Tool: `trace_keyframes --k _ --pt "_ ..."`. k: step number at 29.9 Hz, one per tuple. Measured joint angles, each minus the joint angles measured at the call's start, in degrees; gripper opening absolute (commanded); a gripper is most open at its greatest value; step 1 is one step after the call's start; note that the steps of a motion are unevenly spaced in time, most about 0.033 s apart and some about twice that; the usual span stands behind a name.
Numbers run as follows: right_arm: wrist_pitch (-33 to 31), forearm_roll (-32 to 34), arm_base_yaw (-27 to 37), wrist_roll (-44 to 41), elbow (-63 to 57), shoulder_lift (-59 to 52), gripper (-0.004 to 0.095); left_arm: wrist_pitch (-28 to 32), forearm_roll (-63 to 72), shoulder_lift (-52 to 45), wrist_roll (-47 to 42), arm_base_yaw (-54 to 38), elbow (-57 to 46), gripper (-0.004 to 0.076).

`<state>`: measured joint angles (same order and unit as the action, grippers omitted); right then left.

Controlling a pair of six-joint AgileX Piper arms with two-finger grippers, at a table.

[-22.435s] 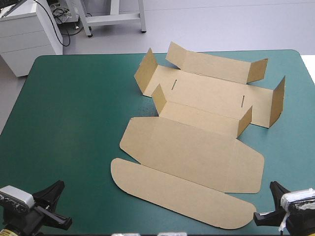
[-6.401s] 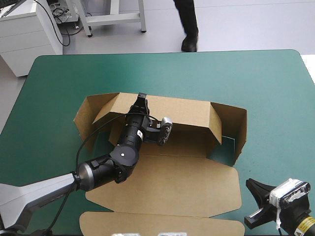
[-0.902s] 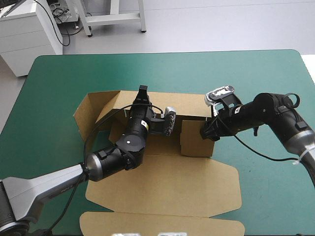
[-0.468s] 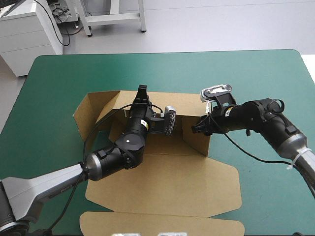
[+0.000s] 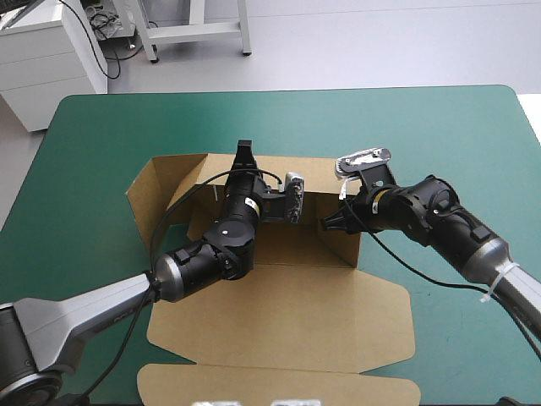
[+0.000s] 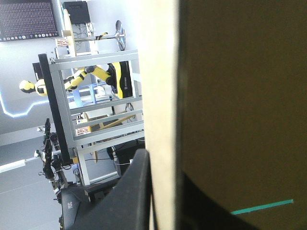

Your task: Fold the box

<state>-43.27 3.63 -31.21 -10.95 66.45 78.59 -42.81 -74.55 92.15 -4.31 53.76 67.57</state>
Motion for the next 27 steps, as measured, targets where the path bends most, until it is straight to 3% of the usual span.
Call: trace_keyframes --k 4,13,22,27 --pt "4.0 1.8 -0.6 -5.3 -3.0 0.0 0.0402 -0.3 -0.2 0.6 0.7 0.0 0.3 -0.0007" --pt "9.0 9.4 -2.7 -11.8 -7.5 -0.9 -0.0021 -0.2 -0.2 0.7 1.9 -0.2 0.4 -0.0007" --pt "9.0 11.6 -3.6 -15.1 -7.6 -0.9 -0.0011 -0.3 0.1 0.7 2.0 -0.2 0.4 0.0015" --pt "9.0 13.5 -3.9 -18.3 -7.7 -0.9 -0.0011 -1.6 0.6 0.8 2.2 0.5 0.4 0.023"
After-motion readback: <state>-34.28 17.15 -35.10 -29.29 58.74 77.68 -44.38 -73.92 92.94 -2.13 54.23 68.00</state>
